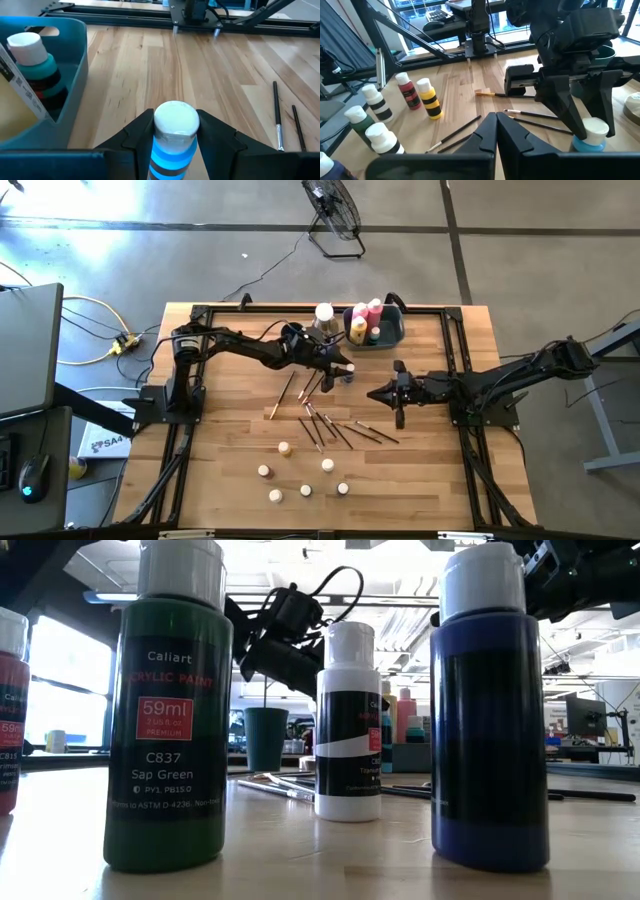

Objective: Pick & Place Paint Supplies
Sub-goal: Put the small light blue paint bottle into the blue bin

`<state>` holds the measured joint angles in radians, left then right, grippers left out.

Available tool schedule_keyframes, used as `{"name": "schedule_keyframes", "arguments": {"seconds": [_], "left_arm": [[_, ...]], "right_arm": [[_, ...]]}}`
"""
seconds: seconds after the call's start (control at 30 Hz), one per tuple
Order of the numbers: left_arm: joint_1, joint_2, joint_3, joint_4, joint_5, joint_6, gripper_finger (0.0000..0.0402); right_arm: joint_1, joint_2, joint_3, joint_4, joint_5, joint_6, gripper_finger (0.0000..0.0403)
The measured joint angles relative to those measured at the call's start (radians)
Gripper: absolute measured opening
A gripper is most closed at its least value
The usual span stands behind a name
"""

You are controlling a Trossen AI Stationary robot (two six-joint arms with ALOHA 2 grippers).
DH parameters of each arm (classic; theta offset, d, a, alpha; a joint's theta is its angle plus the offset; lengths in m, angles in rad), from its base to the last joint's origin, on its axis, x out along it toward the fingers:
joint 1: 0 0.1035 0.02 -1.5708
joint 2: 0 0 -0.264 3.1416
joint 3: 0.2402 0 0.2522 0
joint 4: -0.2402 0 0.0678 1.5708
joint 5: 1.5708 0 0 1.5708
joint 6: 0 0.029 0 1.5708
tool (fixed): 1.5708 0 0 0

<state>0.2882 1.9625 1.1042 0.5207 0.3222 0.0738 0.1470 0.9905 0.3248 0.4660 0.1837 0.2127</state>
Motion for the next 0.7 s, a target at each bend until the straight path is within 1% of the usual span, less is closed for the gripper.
{"name": "schedule_keyframes", "arguments": {"seconds": [0.27,0.5,0.7], "left_arm": [[0.0,0.0,0.0,-0.003,-0.007,0.0,0.0136],[0.0,-0.001,0.0,-0.036,-0.092,-0.003,0.0136],[0.0,-0.002,0.0,-0.04,-0.101,-0.003,0.0136]], "right_arm": [[0.0,0.0,-0.001,0.0,0.0,0.0,0.0002],[0.0,0.0,-0.001,0.0,0.0,0.0,0.0002],[0.0,0.0,-0.001,0.0,0.0,-0.007,0.0002]]}}
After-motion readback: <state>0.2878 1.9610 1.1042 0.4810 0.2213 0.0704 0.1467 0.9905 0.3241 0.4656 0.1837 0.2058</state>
